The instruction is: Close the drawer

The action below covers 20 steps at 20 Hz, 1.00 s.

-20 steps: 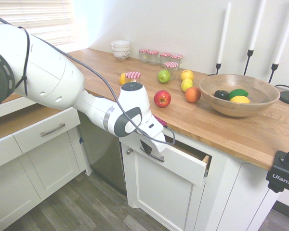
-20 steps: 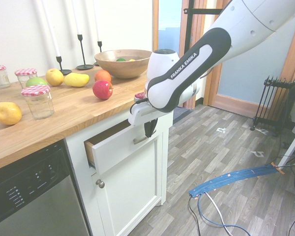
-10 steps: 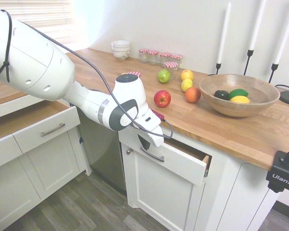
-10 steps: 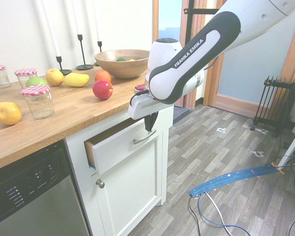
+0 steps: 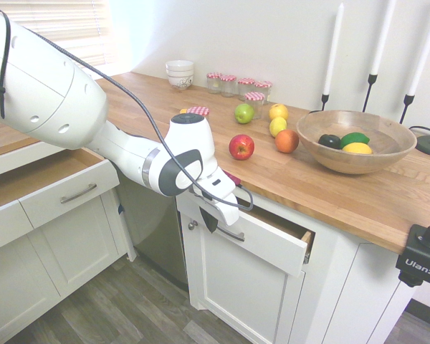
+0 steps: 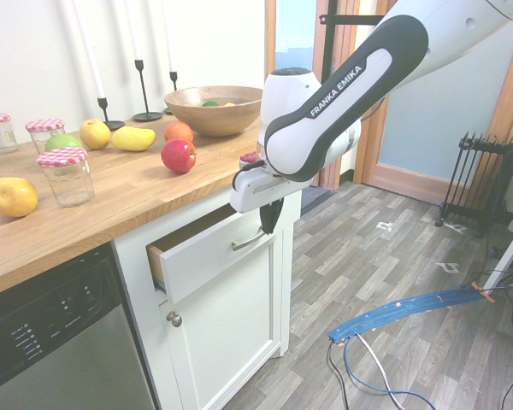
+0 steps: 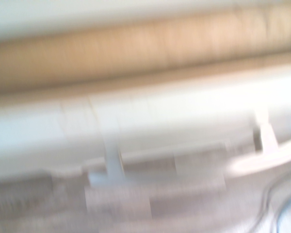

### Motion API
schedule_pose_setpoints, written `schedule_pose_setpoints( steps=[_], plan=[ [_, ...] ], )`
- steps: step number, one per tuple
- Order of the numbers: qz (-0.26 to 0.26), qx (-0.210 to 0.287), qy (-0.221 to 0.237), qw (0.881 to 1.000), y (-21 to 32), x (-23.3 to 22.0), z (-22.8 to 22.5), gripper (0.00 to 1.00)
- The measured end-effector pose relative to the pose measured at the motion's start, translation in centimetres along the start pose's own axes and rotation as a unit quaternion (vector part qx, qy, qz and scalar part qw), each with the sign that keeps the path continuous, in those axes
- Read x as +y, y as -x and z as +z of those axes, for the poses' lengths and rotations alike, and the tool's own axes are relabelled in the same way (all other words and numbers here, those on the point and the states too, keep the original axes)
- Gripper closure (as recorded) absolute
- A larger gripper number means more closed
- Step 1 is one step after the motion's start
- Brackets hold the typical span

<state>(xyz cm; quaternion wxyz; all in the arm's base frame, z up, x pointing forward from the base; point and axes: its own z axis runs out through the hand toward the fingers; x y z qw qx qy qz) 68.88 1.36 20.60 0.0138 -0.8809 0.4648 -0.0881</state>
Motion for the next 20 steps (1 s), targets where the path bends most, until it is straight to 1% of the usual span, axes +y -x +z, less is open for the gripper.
schedule_pose_setpoints(
  steps=[6,10,14,16,20],
  plan=[
    [-0.003,-0.012,0.017,1.000,0.7,0.3,1.9,1.00],
    [0.001,-0.008,0.019,1.000,-0.2,0.1,3.7,1.00],
    [0.002,0.007,0.002,1.000,-1.3,-1.1,5.0,1.00],
    [0.002,0.015,-0.011,1.000,-1.7,-1.8,5.1,1.00],
    [0.006,0.020,-0.019,1.000,-2.0,-2.6,4.9,1.00]
  ],
)
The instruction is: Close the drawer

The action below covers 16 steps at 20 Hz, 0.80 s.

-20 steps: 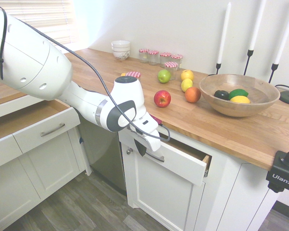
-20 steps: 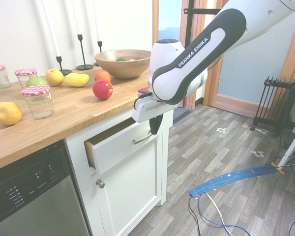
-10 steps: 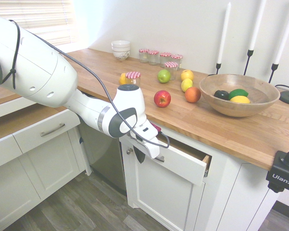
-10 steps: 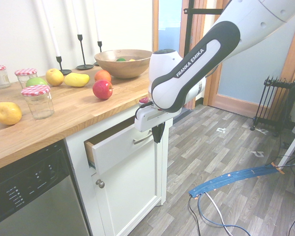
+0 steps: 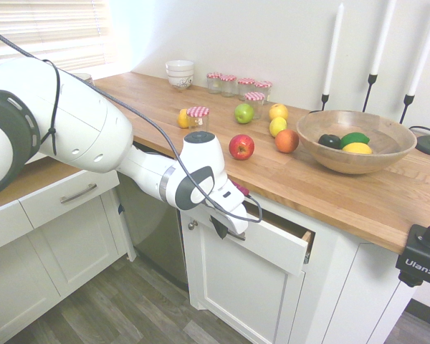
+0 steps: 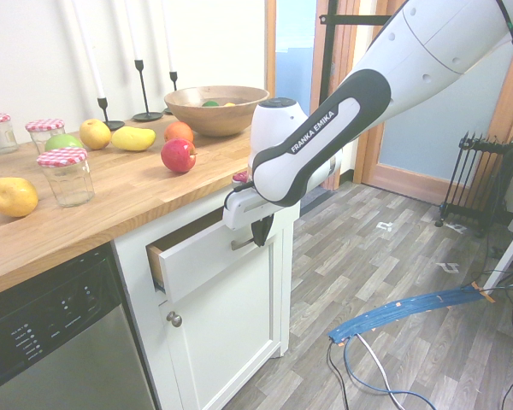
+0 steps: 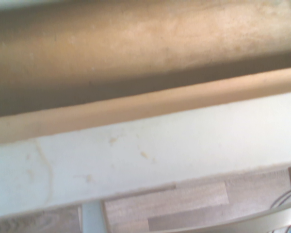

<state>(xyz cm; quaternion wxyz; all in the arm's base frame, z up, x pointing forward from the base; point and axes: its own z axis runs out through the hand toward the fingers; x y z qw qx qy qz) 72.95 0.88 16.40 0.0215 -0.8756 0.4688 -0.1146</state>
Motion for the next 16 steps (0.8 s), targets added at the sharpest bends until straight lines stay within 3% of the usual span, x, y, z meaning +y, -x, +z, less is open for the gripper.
schedule_pose_setpoints(
  steps=[7,16],
  plan=[
    [0.011,0.017,-0.023,1.000,-1.1,-2.2,-2.0,1.00],
    [0.015,0.027,-0.020,0.999,-2.2,-3.6,-2.6,1.00]
  ],
)
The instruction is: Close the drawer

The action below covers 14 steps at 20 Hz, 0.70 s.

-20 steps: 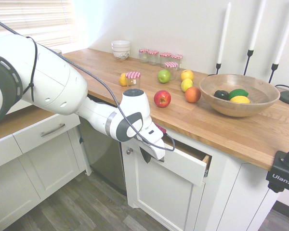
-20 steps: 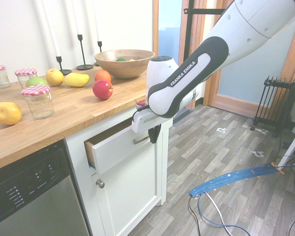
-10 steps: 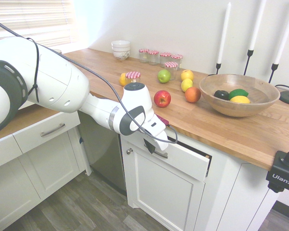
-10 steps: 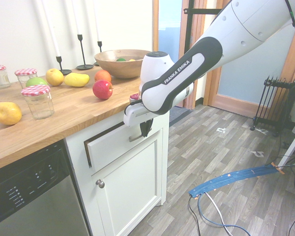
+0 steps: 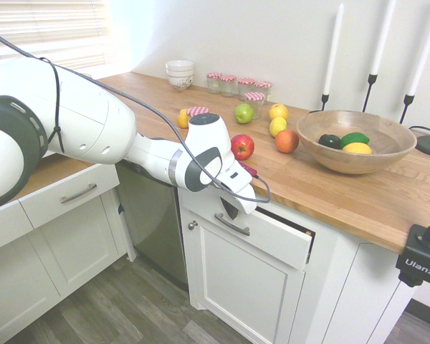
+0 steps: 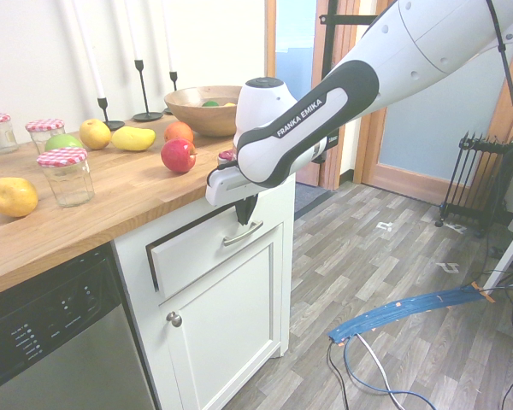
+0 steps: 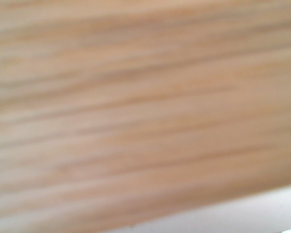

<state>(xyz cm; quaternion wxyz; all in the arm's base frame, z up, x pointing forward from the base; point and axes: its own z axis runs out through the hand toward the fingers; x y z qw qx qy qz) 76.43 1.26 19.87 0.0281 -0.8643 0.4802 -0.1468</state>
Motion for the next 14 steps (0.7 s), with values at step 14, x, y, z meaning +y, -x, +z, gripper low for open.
schedule_pose_setpoints(
  steps=[14],
  plan=[
    [0.009,0.015,-0.020,1.000,-0.4,-1.9,-1.9,1.00]
  ],
)
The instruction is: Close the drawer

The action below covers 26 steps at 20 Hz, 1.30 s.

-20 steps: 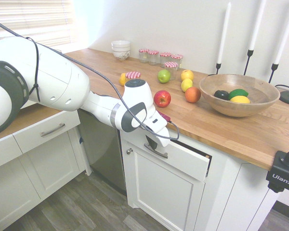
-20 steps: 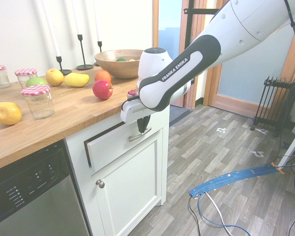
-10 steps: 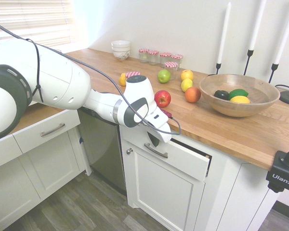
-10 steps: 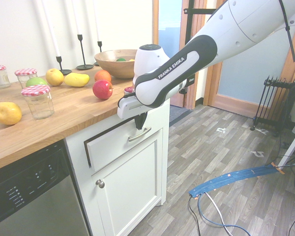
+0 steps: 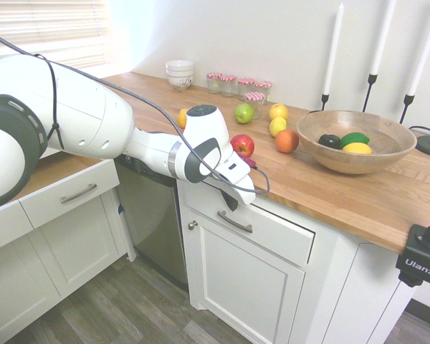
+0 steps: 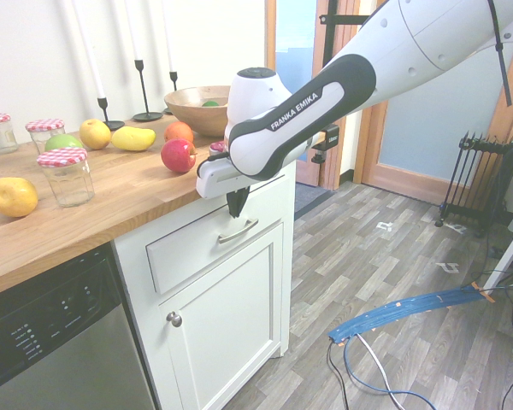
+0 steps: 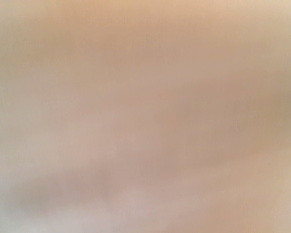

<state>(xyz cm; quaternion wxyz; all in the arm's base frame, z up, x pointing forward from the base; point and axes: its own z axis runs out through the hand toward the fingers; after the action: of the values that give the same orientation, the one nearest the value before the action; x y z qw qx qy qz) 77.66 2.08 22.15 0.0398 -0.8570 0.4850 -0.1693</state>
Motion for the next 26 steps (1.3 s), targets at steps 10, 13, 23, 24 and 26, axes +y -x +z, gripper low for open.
schedule_pose_setpoints(
  steps=[10,13,23,24,26],
  plan=[
    [-0.007,0.000,0.002,1.000,0.4,1.8,-1.6,1.00],
    [-0.023,-0.032,0.047,0.998,1.5,4.8,-2.0,1.00],
    [-0.051,-0.104,0.117,0.986,5.4,14.3,-9.4,0.00],
    [-0.055,-0.103,0.117,0.986,5.8,15.1,-10.8,0.00],
    [-0.062,-0.103,0.115,0.986,6.8,16.8,-13.4,0.00]
  ],
)
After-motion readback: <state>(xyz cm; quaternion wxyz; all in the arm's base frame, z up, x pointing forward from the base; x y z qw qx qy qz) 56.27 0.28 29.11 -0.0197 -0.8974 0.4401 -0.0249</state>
